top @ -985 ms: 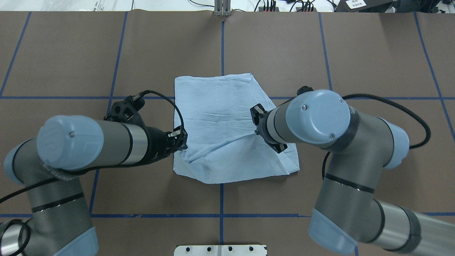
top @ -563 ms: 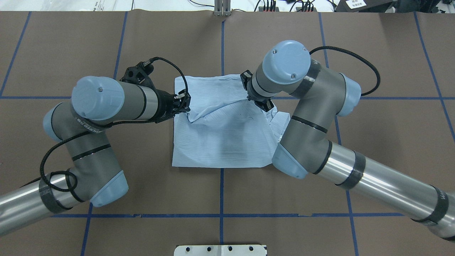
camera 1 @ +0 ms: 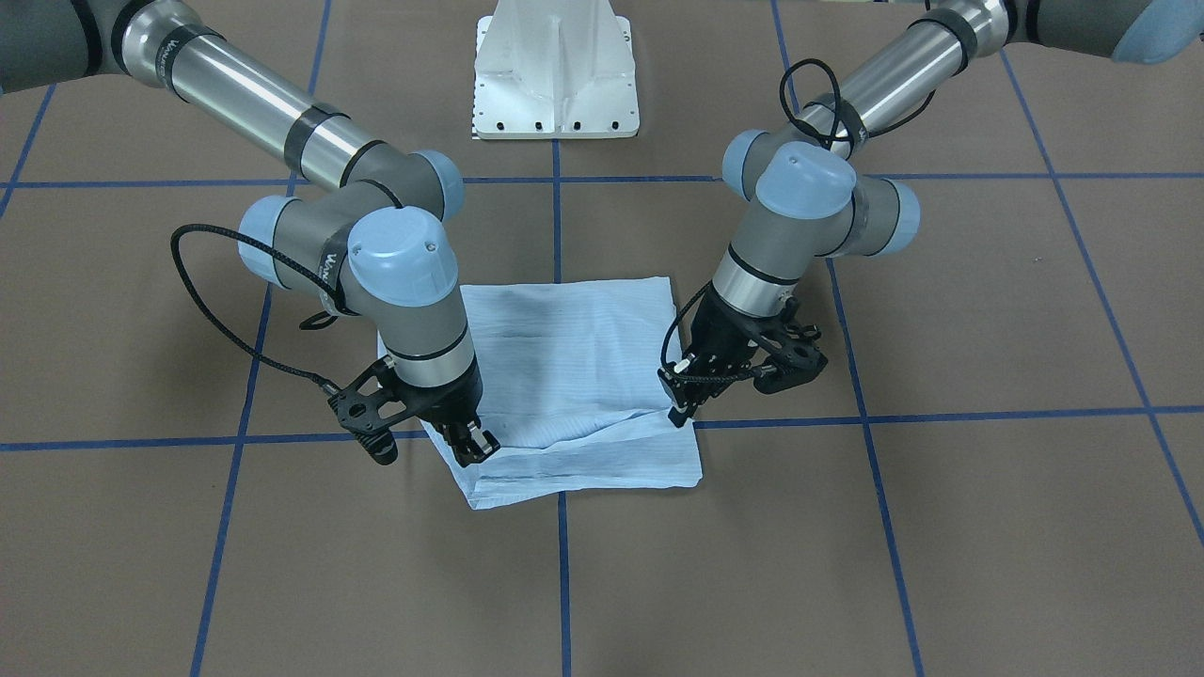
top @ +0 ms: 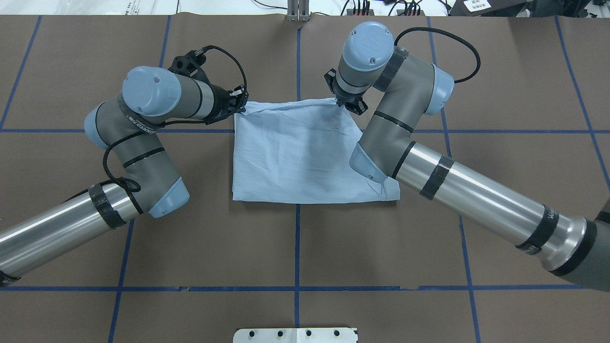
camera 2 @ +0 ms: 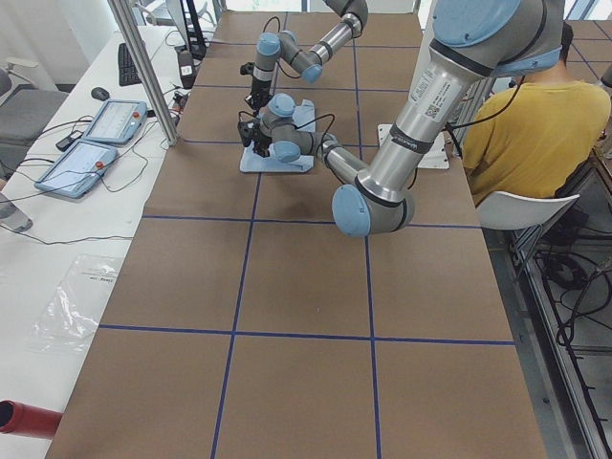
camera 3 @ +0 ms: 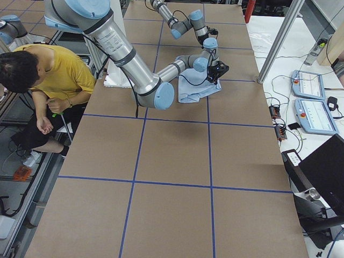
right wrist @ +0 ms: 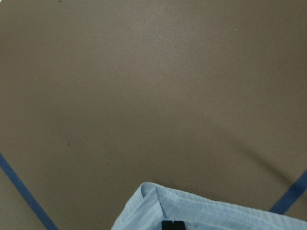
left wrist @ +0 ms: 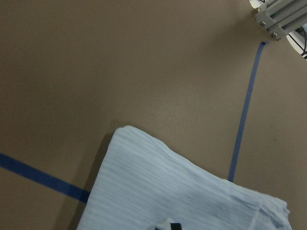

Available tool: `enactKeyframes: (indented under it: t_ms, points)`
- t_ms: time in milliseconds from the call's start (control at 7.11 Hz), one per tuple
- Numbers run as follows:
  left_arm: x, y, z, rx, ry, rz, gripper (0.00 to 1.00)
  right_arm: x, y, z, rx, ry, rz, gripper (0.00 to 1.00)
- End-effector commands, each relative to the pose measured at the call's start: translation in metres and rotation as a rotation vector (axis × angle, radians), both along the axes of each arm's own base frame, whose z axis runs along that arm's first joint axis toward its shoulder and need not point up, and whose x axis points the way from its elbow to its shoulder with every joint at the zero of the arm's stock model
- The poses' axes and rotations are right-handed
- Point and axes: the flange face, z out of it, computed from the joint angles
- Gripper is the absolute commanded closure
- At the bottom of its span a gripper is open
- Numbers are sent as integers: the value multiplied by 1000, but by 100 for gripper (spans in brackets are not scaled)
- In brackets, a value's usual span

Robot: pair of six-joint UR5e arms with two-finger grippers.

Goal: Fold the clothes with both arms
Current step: 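Open both grippers at the far edge and raise them away from the shirt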

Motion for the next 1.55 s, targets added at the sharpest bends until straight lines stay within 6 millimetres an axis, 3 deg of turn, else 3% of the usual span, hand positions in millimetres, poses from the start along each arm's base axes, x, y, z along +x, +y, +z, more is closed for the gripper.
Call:
enactKeyframes:
  t_ms: [0, 281, 563, 703, 844, 1126, 1266, 1407]
  points:
    - [6, -22, 20, 28, -13, -7, 100, -1, -11, 14, 6, 7, 1, 100]
    - [7, -23, 21, 30, -16, -9, 100, -13, -20, -10, 12, 0, -2, 100]
    - [10, -26, 33, 51, -25, -1, 100, -17, -24, -7, 16, 2, -4, 100]
    - [10, -26, 34, 50, -26, -1, 69, -18, -25, -8, 20, -3, -3, 1]
    - [11, -27, 38, 48, -31, -1, 1, -18, -25, -9, 41, 4, -25, 0]
    - [1, -35, 38, 99, -59, 9, 0, -5, -33, -13, 97, 15, -72, 0]
    - [-7, -41, 37, 125, -73, 14, 0, 26, -51, -17, 123, -2, -119, 0]
    - [-14, -44, 42, 184, -116, 40, 0, 58, -62, -9, 164, -15, -216, 0]
